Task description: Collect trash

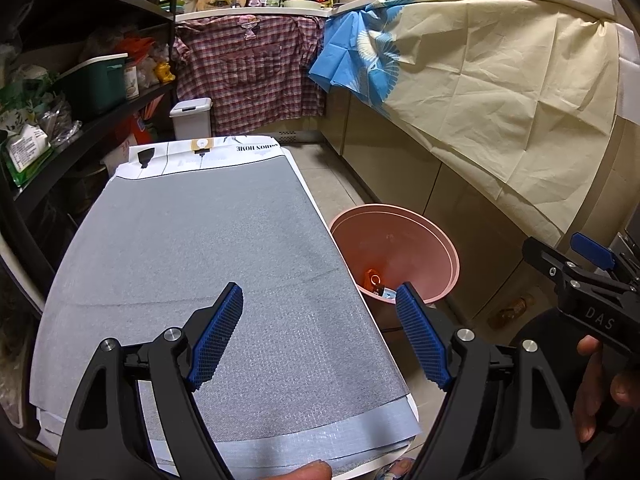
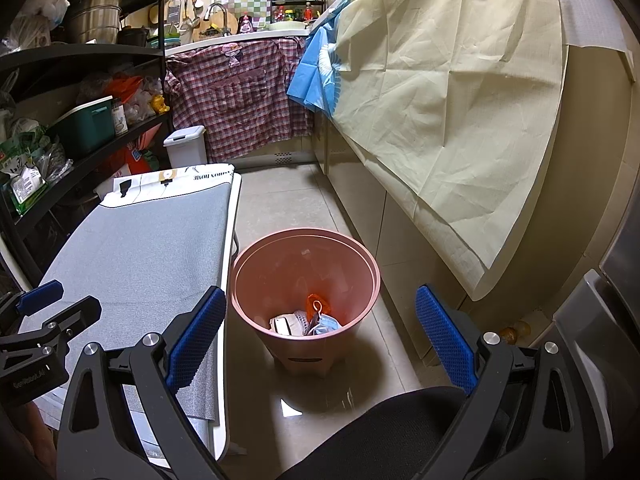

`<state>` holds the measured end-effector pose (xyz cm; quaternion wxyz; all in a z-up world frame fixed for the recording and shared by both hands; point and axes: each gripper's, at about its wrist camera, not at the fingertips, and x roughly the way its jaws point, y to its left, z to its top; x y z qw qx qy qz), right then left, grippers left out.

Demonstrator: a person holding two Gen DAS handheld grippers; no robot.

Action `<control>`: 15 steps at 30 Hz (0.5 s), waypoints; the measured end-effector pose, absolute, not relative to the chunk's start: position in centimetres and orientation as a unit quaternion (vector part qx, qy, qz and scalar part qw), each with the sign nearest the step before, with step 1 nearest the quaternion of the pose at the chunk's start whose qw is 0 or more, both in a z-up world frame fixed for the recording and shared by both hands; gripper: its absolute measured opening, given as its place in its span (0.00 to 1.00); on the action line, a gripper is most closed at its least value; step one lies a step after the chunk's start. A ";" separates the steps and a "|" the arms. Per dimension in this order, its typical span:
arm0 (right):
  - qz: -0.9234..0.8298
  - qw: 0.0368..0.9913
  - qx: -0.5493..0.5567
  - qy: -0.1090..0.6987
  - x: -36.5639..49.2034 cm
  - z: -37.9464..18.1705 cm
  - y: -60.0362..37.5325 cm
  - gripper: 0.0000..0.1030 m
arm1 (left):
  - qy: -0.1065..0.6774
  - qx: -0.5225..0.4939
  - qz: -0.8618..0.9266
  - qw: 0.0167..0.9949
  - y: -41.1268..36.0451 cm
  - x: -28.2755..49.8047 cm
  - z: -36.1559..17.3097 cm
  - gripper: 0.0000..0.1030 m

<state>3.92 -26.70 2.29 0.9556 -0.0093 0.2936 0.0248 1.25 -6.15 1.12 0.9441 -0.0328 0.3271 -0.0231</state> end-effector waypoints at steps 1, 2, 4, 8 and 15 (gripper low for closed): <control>0.025 0.956 -0.009 0.294 4.0 2.3 -26.8 0.91 | 0.327 -0.033 -0.023 0.944 -6.2 1.3 1.1 0.74; 0.025 0.956 -0.010 0.294 4.0 2.3 -26.8 0.91 | 0.328 -0.033 -0.024 0.944 -6.2 1.3 1.1 0.74; 0.025 0.956 -0.010 0.294 4.0 2.3 -26.8 0.91 | 0.327 -0.033 -0.024 0.944 -6.3 1.2 1.1 0.74; 0.025 0.955 -0.009 0.294 4.0 2.3 -26.8 0.91 | 0.325 -0.031 -0.026 0.945 -6.4 1.3 1.2 0.74; 0.025 0.956 -0.010 0.294 3.9 2.3 -26.7 0.91 | 0.325 -0.033 -0.027 0.945 -6.4 1.2 1.2 0.74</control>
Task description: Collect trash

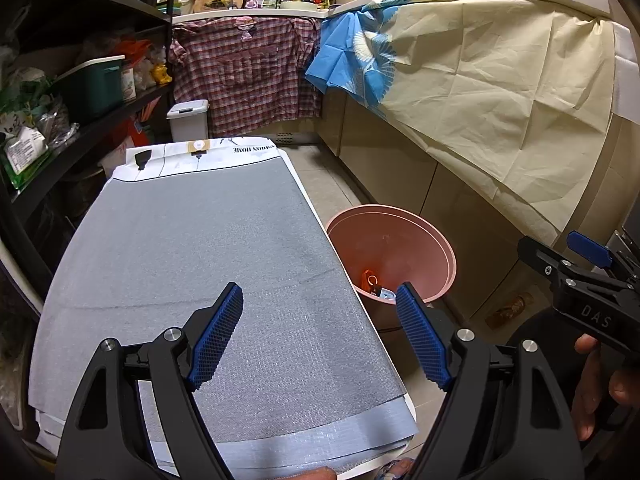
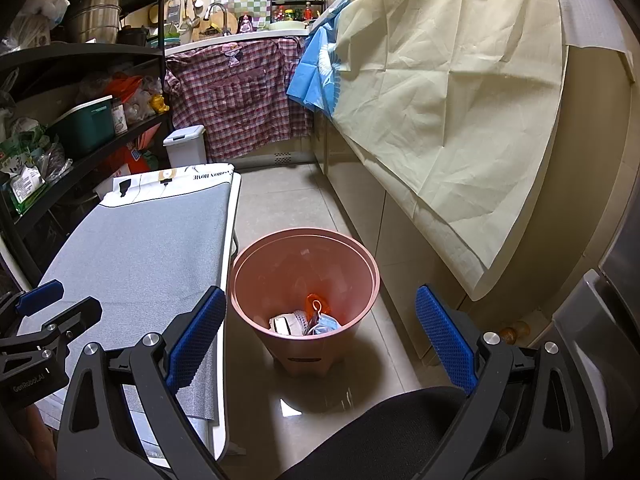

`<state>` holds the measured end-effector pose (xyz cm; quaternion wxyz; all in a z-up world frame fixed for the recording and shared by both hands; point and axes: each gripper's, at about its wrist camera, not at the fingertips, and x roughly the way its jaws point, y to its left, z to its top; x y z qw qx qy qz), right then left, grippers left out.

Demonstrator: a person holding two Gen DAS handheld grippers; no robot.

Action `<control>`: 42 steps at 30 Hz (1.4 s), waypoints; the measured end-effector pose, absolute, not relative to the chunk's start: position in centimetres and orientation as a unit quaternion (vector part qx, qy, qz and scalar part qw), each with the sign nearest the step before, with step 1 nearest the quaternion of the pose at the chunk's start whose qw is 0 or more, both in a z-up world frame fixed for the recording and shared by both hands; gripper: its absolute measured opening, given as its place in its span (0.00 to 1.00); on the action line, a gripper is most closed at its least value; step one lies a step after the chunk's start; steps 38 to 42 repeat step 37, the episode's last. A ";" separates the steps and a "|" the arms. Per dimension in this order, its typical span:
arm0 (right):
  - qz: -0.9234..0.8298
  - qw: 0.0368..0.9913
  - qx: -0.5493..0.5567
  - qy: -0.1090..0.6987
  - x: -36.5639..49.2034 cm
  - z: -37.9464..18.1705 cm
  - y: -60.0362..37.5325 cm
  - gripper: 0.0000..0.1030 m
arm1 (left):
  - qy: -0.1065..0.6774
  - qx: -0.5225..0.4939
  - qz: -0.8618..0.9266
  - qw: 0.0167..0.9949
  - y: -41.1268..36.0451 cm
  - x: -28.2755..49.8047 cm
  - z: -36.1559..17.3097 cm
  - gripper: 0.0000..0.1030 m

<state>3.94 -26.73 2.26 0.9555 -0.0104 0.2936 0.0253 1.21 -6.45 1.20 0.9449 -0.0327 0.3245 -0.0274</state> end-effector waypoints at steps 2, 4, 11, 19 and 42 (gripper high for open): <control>0.025 0.955 -0.010 0.294 3.9 2.3 -26.7 0.91 | 0.325 -0.034 -0.027 0.945 -6.4 1.2 1.2 0.74; 0.025 0.955 -0.010 0.294 3.9 2.3 -26.7 0.91 | 0.325 -0.035 -0.026 0.945 -6.4 1.2 1.2 0.74; 0.025 0.955 -0.009 0.294 3.9 2.3 -26.6 0.91 | 0.321 -0.033 -0.028 0.946 -6.4 1.2 1.2 0.74; 0.024 0.955 -0.010 0.294 3.9 2.3 -26.6 0.91 | 0.321 -0.031 -0.029 0.946 -6.5 1.1 1.3 0.74; 0.024 0.955 -0.010 0.294 4.0 2.3 -26.6 0.91 | 0.323 -0.033 -0.025 0.945 -6.2 1.0 1.3 0.75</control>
